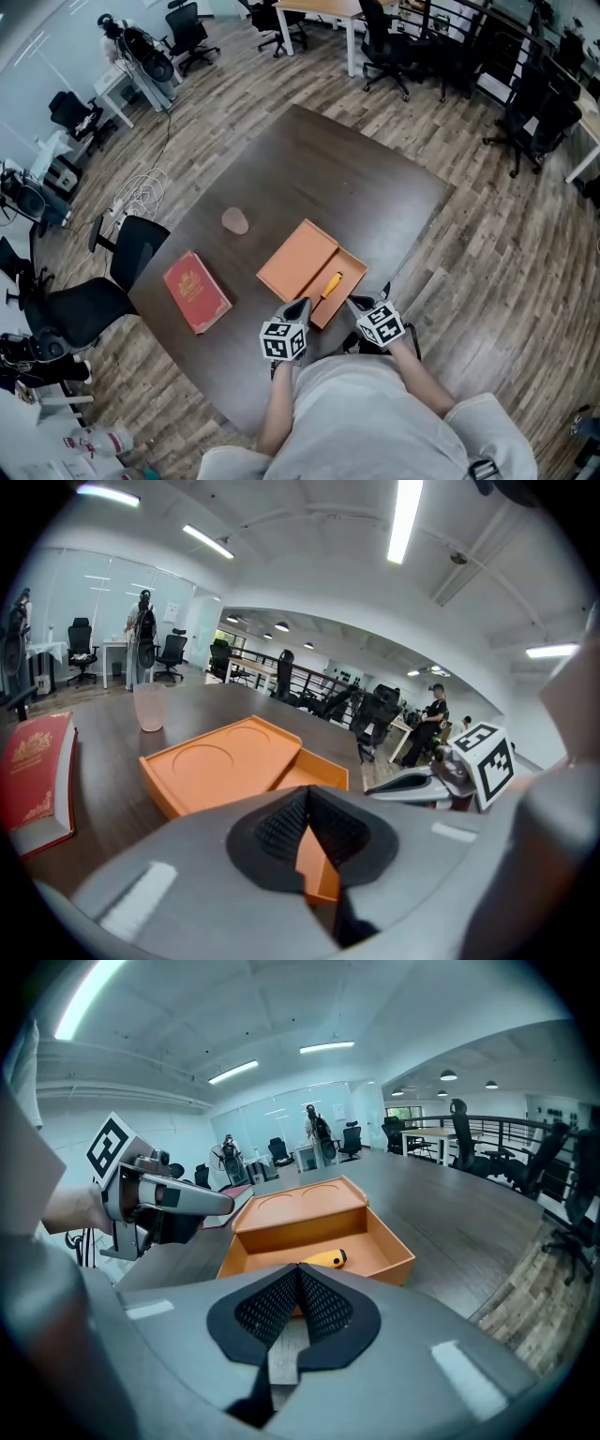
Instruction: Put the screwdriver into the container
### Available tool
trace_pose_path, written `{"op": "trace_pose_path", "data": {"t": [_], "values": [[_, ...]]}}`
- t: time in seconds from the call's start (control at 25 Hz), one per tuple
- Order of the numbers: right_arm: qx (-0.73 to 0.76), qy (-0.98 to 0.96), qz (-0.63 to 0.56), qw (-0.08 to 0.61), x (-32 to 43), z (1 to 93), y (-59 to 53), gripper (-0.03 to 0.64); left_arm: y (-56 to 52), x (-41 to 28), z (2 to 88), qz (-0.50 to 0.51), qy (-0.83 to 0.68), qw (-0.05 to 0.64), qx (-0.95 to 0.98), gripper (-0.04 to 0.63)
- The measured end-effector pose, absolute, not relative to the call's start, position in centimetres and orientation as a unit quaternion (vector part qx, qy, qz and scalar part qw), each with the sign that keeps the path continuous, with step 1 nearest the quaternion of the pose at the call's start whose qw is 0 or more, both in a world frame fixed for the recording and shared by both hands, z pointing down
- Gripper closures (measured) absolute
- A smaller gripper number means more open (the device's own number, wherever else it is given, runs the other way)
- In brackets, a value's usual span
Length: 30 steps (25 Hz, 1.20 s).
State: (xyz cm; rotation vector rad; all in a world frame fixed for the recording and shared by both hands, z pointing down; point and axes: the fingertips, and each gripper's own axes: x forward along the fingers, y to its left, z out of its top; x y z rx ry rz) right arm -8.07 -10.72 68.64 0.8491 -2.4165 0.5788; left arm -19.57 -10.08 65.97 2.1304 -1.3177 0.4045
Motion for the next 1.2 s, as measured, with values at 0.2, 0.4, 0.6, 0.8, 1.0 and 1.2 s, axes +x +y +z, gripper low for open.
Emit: {"op": "trace_pose_path", "data": {"t": [0.2,0.4,0.6,0.8,1.0,1.2], "values": [[0.313,-0.891,0.211,0.253,-8.3,68.5,-11.1,0.615,-10.3,-19.8,66.3,0.153,-0.497,0.300,0.800,0.540],[0.317,-0.889,0.216,0.250,-8.1,68.8,-11.4,0.615,-10.5,-19.8,66.5,0.156,-0.494,0.300,0.801,0.540],[0.314,-0.890,0.213,0.251,-8.4,68.5,-11.6,0.615,-10.6,-19.7,66.4,0.158,-0.491,0.301,0.802,0.540],[0.309,-0.891,0.214,0.257,-8.5,68.7,-11.4,0.615,-10.3,-19.7,66.9,0.165,-0.486,0.306,0.802,0.540],[0.303,-0.893,0.211,0.258,-8.5,69.0,-11.1,0.615,-10.2,-19.4,67.1,0.168,-0.483,0.306,0.803,0.540],[0.304,-0.893,0.212,0.256,-8.4,68.8,-11.2,0.615,-10.2,-19.3,67.3,0.172,-0.479,0.308,0.804,0.540]]}}
